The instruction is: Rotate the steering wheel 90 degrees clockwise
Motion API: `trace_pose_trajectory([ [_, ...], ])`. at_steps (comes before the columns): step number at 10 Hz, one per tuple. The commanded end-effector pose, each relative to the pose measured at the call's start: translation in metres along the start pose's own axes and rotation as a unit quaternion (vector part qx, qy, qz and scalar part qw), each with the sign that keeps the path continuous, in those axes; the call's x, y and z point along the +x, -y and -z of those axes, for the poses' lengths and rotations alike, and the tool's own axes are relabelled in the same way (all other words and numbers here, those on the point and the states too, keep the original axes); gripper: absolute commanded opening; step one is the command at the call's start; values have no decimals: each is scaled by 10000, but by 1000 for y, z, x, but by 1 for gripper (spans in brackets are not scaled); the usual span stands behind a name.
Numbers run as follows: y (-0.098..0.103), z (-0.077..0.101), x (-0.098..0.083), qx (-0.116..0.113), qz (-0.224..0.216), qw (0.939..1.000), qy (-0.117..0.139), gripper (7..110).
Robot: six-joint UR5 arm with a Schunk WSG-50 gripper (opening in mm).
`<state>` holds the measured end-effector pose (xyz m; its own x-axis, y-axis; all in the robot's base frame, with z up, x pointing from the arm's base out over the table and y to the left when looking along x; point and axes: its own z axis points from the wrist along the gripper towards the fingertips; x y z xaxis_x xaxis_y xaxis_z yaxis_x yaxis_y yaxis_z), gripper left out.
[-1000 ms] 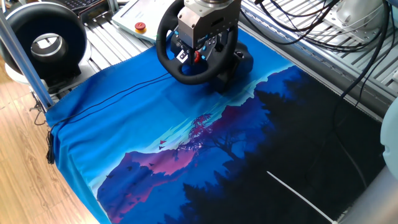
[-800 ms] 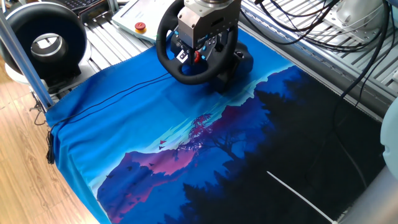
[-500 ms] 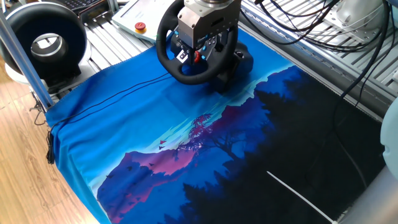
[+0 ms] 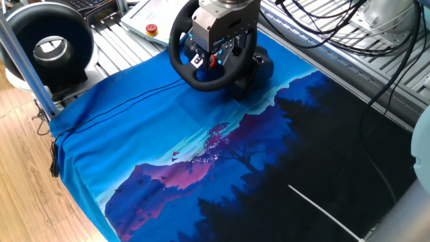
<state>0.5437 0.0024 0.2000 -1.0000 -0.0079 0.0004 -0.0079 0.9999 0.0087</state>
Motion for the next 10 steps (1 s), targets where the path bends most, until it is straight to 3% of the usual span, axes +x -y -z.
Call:
trace_pose_trajectory([
  [1, -64, 17, 65, -1207, -300, 9828, -1365, 109],
  [2, -64, 16, 65, -1205, -315, 9828, -1366, 7],
  [10, -68, 15, 65, -1260, -345, 9820, -1365, 7],
])
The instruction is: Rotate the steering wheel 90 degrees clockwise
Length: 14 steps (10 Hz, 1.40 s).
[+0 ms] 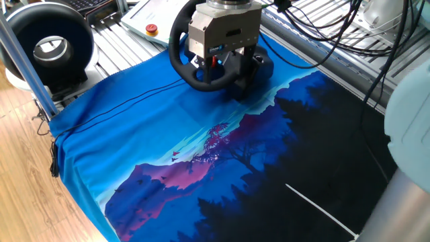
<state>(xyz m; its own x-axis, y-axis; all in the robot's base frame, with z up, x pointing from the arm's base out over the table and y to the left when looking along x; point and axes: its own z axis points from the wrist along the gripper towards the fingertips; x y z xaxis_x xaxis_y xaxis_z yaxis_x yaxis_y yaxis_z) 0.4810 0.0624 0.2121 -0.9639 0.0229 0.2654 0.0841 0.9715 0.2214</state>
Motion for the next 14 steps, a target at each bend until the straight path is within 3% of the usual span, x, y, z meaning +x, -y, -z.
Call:
trace_pose_trajectory([
  [1, -8, 1, 3, -146, -24, 9999, -61, 7],
  [4, -9, -1, 0, -66, 137, 9999, 46, 7],
  [5, -11, -5, -7, 96, 266, 9993, 240, 7],
  [7, -23, -4, -26, 410, 498, 9937, 917, 7],
  [9, -13, -6, -36, 1119, 798, 9813, 1350, 7],
  [10, -7, -8, -44, 1530, 995, 9699, 1614, 7],
  [11, 5, -10, -42, 2086, 1049, 9570, 1719, 7],
  [12, 13, -18, -35, 2472, 1173, 9471, 1679, 7],
  [13, 7, -40, -31, 2441, 1405, 9468, 1557, 7],
  [14, 6, -54, -38, 2453, 1654, 9417, 1604, 7],
])
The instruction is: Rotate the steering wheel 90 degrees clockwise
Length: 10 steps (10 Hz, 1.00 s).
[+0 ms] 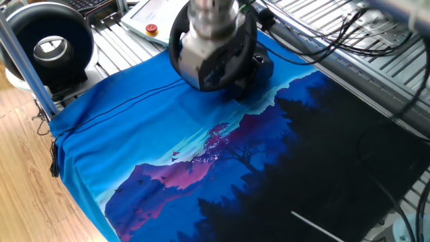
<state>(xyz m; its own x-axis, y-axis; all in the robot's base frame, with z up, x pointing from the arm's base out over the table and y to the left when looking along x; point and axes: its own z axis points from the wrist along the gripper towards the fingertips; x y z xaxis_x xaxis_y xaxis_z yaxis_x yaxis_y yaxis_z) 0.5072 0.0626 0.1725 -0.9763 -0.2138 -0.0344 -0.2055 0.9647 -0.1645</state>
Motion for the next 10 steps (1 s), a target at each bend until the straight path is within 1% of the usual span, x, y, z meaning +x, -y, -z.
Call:
trace_pose_trajectory([
  [1, 7, -28, -4, 723, 761, 9941, 290, 7],
  [2, 27, -24, -11, 1155, 1001, 9875, 383, 7],
  [3, 44, -16, -21, 1542, 1108, 9804, 527, 7],
  [4, 32, -19, -28, 1317, 1144, 9822, 695, 7],
  [5, 15, -20, -48, 1018, 1241, 9807, 1116, 7],
  [6, 11, -18, -51, 949, 1284, 9800, 1192, 7],
  [7, 17, -19, -46, 1039, 1224, 9812, 1070, 7],
  [8, 20, -23, -46, 1050, 1212, 9816, 1036, 7],
  [9, 25, -23, -44, 1158, 1241, 9807, 975, 7],
  [10, 24, -22, -38, 1117, 1231, 9823, 868, 7],
])
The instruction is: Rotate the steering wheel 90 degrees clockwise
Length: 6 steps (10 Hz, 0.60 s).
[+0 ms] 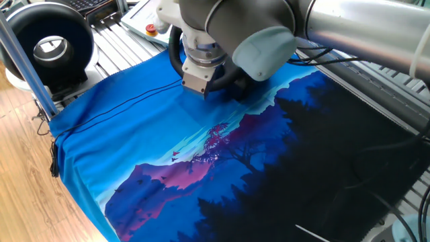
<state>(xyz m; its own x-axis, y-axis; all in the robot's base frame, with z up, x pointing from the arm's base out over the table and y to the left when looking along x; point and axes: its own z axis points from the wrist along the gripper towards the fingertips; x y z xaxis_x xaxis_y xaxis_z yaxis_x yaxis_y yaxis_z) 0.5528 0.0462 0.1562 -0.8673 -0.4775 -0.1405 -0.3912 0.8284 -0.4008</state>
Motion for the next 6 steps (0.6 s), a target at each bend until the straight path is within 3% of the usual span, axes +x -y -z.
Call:
trace_pose_trajectory([
  [1, -1, 0, 11, -44, 43, 9997, -220, 7],
  [3, -3, -4, 22, -35, -43, 9992, -407, 7],
  [5, -21, -7, 18, -389, -264, 9983, -345, 7],
  [6, -37, -5, 19, -687, -468, 9958, -381, 7],
])
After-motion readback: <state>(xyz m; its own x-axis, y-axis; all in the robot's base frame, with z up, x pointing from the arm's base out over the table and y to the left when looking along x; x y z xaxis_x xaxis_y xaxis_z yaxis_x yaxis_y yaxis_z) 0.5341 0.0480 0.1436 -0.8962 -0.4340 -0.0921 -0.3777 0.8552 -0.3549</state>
